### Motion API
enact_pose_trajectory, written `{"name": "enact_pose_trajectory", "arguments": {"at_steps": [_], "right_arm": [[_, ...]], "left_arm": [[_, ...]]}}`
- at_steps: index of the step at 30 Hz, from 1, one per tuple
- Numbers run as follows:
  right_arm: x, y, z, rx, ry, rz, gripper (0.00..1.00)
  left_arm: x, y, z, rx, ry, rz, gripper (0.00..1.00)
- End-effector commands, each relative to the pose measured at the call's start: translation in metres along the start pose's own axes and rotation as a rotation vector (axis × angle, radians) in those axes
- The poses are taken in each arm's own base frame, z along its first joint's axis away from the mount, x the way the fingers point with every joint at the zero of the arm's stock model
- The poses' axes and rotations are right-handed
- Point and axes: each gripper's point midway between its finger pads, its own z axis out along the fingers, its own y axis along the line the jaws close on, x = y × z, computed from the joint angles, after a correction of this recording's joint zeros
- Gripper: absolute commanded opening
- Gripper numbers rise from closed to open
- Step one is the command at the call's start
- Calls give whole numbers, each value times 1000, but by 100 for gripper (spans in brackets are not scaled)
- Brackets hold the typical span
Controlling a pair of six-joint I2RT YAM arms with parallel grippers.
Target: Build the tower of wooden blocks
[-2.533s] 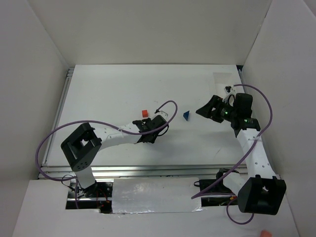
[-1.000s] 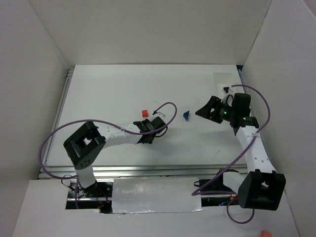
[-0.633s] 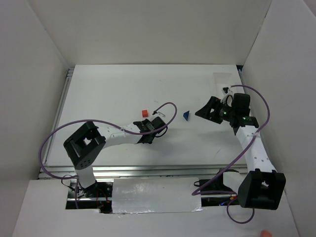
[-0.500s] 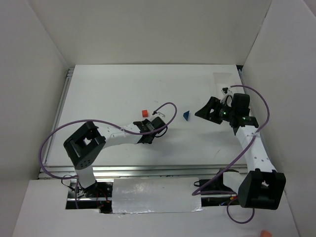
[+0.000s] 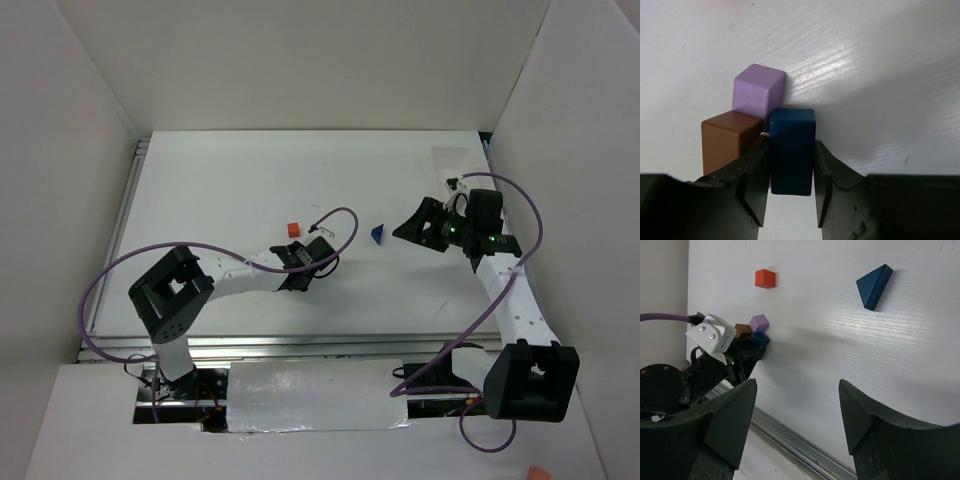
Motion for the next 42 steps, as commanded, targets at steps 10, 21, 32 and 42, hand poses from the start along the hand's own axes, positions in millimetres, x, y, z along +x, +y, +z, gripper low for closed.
{"name": "enact_pose_trajectory", "arguments": {"at_steps": [10,21,32,42], "right_arm": [[-2,6,0,-9,-5,-40,74],[0,10,0,-18,0,-59,73],[0,11,0,-24,0,-65,73],[0,13,-1,-29,-1,-75,73]], "left_arm": [[-13,4,-7,-8,-36,-46,37],[-14,3,-9,-3,-34,-47,39],[-18,2,-14,11,-42,-44,45],[-21,1,-16,13,-51,-39,47]]}}
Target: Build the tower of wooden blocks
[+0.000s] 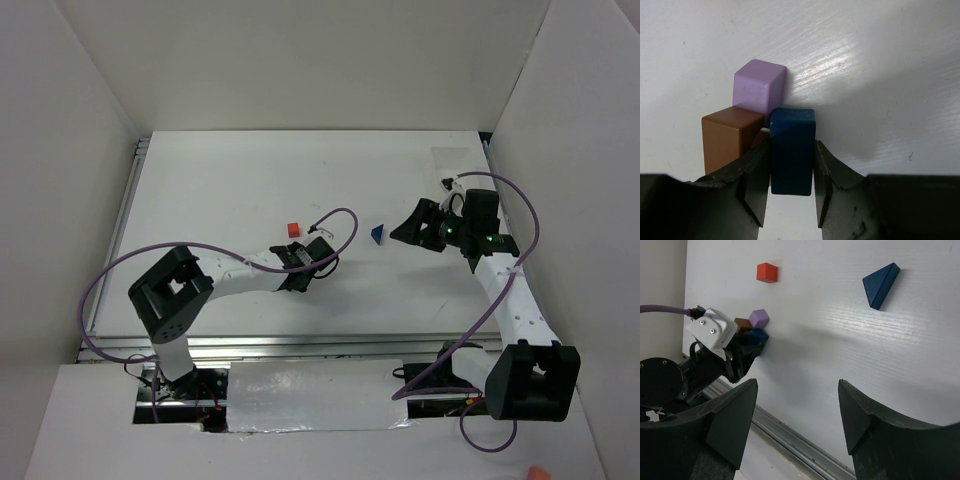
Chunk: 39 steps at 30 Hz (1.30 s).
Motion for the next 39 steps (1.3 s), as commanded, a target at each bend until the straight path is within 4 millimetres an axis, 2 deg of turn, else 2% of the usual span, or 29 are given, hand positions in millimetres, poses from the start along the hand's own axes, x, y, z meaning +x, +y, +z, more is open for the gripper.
{"name": "enact_pose_trajectory", "arguments": {"at_steps": [1,10,16,29,39], "right_arm": [[-5,8,-4,-16,-19,-43,73],[-5,7,-4,-10,-21,-43,73],[-5,7,-4,-9,-21,-45,73],[-4,9,-5,-13,-20,-48,73],[-3,8,-4,-13,-17,-49,73]], "left_arm": [[-23,-1,-15,18,-62,-46,47],[-27,-10,-18,55,-73,-33,44],[-24,-5,-15,14,-61,-33,48],[-28,-4,-20,26,-77,-41,53],[-36,-5,-34,36,-95,-45,53]]}}
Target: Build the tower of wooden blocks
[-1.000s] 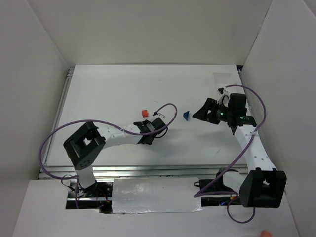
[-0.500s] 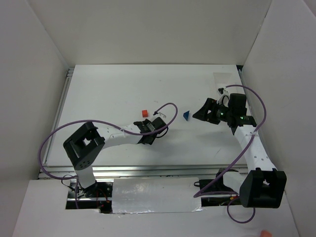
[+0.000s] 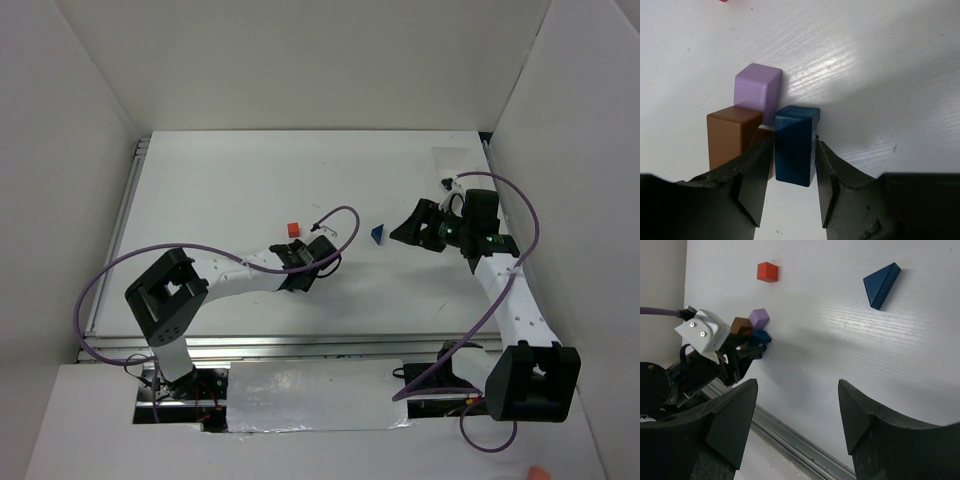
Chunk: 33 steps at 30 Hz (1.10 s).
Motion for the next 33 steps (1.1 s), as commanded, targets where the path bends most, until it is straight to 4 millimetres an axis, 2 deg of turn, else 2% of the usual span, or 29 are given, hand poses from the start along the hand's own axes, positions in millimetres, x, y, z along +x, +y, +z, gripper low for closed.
{"name": "enact_pose_trajectory", "arguments": {"at_steps": [1,7,11,12,14,15,18,22,33], "right_arm": [[-4,7,-4,-12,-19,-42,73],[-4,8,-4,-15,-20,-45,73],[-4,8,-5,-12,-23,-46,73],[-4,8,-5,-11,-24,-45,73],[-5,8,-5,-9,-26,-46,73],[-4,7,-4,-9,-22,-42,73],[-5,8,-5,-8,-25,-42,73],[-5,8,-5,-9,-23,-41,73],[-4,6,-4,-1,-22,-38,73]], "left_arm": [[-30,-1,-25,18,-80,-47,53],[-32,-7,-33,29,-88,-38,53],[-33,-13,-37,68,-100,-36,46],[-31,-18,-37,94,-97,-34,40],[-28,-23,-34,107,-89,-30,36],[-26,-25,-32,114,-80,-33,28],[-20,-30,-27,126,-60,-28,19],[-15,-34,-20,121,-47,-29,19],[-2,-24,-1,24,-11,-15,19]]}}
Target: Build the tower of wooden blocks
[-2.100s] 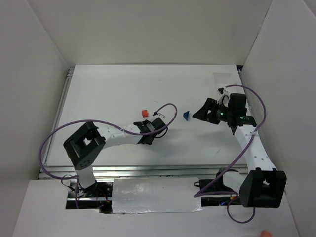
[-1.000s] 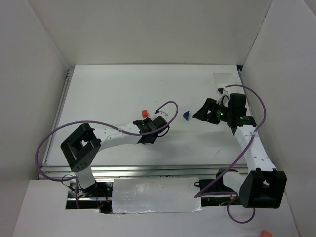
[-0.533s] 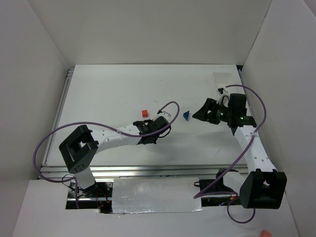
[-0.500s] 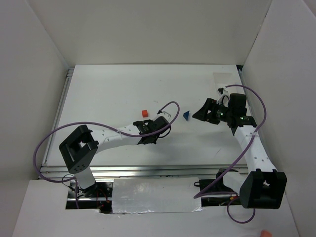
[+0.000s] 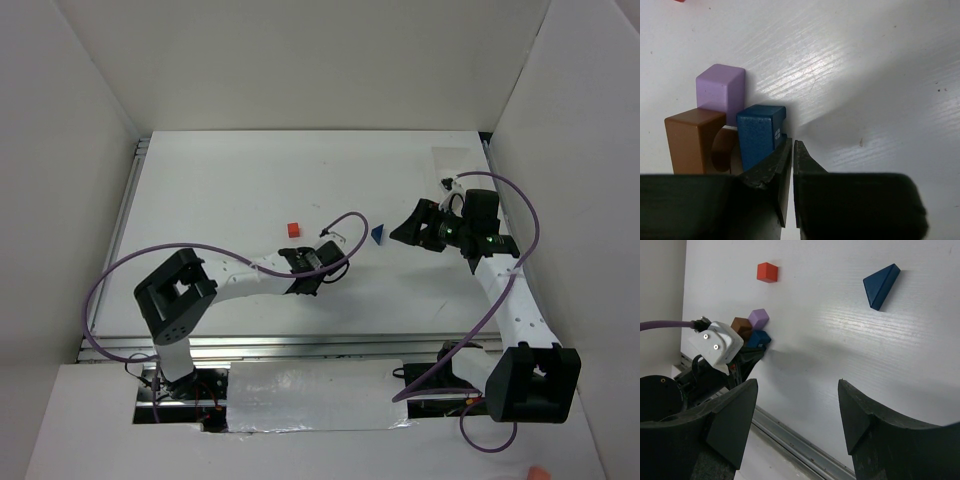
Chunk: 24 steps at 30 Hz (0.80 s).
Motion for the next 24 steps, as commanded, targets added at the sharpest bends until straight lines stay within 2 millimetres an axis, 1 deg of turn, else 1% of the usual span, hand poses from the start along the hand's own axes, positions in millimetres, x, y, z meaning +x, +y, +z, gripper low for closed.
{"name": "enact_pose_trajectory", "arguments": {"at_steps": [1,7,12,20,24], "right_arm": [[-4,4,-4,2,-19,-30,73],[-4,4,-3,2,-15,-28,73],[-5,3,-3,8,-16,-29,73],[-6,5,-4,2,-21,-33,72],[-5,5,-5,3,-22,-32,72]], "left_arm": [[0,5,4,-36,-12,-24,20],[4,12,10,-41,-9,-44,20],[6,14,13,-51,-5,-38,20],[4,11,11,-35,-13,-45,20],[3,14,11,-48,-15,-38,20]]}}
